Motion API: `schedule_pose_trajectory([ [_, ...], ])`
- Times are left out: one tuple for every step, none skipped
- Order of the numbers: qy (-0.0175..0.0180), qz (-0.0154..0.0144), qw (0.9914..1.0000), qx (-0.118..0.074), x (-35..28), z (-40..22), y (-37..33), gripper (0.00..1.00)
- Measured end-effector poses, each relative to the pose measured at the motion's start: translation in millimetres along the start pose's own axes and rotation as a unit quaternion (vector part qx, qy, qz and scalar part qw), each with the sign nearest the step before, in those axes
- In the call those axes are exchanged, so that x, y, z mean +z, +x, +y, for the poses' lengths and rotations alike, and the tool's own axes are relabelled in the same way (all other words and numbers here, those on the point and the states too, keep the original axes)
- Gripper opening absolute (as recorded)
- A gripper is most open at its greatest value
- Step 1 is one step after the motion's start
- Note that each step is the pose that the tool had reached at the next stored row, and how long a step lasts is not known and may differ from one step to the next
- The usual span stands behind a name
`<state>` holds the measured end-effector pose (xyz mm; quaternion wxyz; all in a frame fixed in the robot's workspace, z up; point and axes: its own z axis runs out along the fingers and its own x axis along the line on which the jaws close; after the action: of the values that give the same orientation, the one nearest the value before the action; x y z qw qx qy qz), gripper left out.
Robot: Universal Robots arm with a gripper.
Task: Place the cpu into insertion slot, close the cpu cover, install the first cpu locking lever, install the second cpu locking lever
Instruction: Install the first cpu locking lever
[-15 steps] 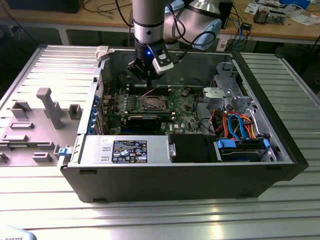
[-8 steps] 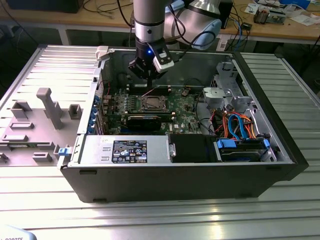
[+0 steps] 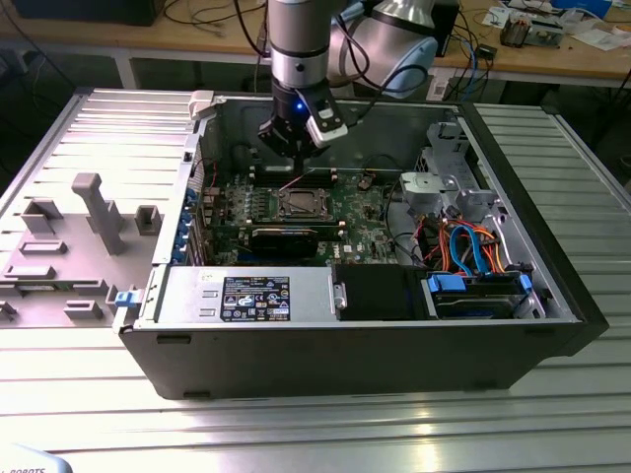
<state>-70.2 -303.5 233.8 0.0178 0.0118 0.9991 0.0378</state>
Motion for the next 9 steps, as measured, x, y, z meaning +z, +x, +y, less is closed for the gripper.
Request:
schedule_pose_trajectory([
  [0.0001,0.0,1.0,0.0,0.4,0.0,-1.3,0.11],
  [0.0001,0.0001,1.0,0.0,0.8,0.0,-2.2,0.11],
  [0.0001,0.0001,1.0,0.0,1.3,0.0,-3.4,0.11],
  [0.0002,0.0001,1.0,0.0,1.8,0.0,-4.4,0.11],
  [0.0001,0.0001,1.0,0.0,2.4,0.0,-5.0,0.11],
  [0.0001,0.0001,1.0,0.0,3.0,0.0,-5.6,0.11],
  [0.0001,0.0001,1.0,0.0,3.7,-0.1,-6.4,0.11],
  [0.0001,0.0001,1.0,0.0,4.6,-0.1,-7.2,0.11],
  [0.0,0.0,1.0,0.0,5.2,-0.1,-7.9,0.11],
])
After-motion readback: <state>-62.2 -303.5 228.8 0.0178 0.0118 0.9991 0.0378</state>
